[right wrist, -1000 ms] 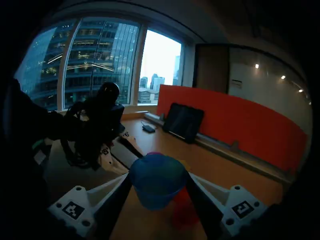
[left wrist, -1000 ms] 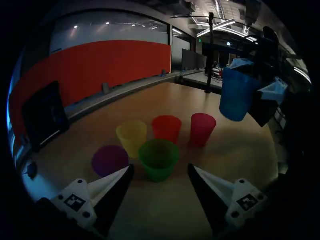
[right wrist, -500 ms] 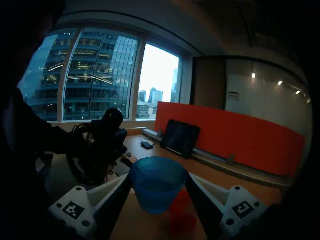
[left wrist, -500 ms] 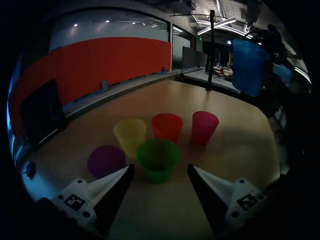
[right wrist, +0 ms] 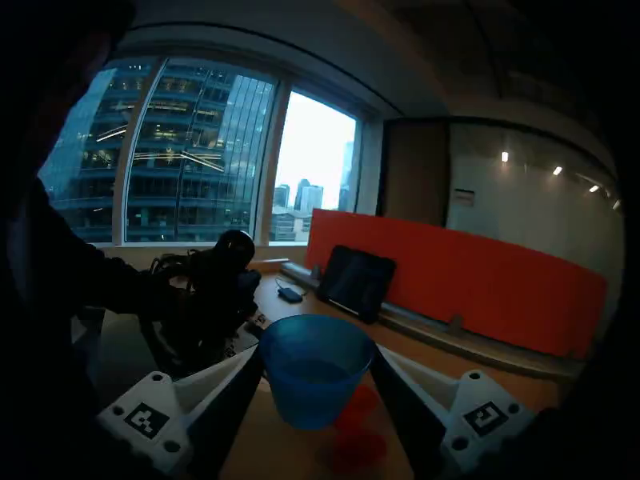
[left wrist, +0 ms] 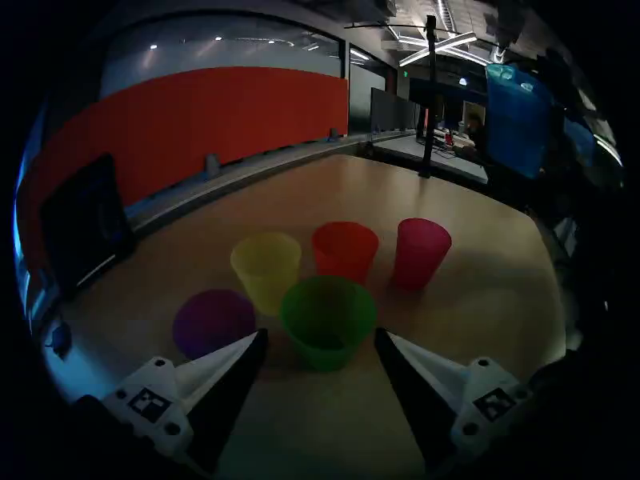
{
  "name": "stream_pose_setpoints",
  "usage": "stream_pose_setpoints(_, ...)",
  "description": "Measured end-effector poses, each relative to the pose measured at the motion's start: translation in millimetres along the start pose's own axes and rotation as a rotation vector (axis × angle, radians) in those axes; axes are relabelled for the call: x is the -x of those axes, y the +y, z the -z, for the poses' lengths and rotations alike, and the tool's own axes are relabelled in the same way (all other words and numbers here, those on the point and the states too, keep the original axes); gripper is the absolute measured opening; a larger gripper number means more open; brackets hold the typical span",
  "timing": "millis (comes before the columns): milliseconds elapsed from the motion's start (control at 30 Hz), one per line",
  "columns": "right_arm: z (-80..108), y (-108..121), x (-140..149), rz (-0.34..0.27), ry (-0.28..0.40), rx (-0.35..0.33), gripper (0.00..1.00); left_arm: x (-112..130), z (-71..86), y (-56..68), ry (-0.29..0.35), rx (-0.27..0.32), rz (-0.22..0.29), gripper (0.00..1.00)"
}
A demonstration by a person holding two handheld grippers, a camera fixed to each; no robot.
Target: Pour water
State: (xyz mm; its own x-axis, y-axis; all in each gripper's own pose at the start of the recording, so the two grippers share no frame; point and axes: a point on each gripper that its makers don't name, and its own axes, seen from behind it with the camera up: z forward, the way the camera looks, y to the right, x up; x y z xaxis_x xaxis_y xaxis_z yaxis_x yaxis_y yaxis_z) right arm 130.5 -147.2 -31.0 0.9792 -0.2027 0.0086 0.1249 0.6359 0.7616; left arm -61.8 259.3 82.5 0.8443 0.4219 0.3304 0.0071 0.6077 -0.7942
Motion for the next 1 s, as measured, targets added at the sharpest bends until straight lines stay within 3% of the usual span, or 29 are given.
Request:
stream_pose_setpoints(400, 6.9, 7, 0, 0.001, -0.001, 0.019, 0.93, 0, -18.5, 0.5, -0.017, -0.010, -0.041, 0.99)
stream_pose_setpoints(1000, 15.3, 16, -1, -0.004, 0.004, 0.046, 0.93, -3, -35.0, 3.4, -0.029, -0.010, -0.056, 0.99)
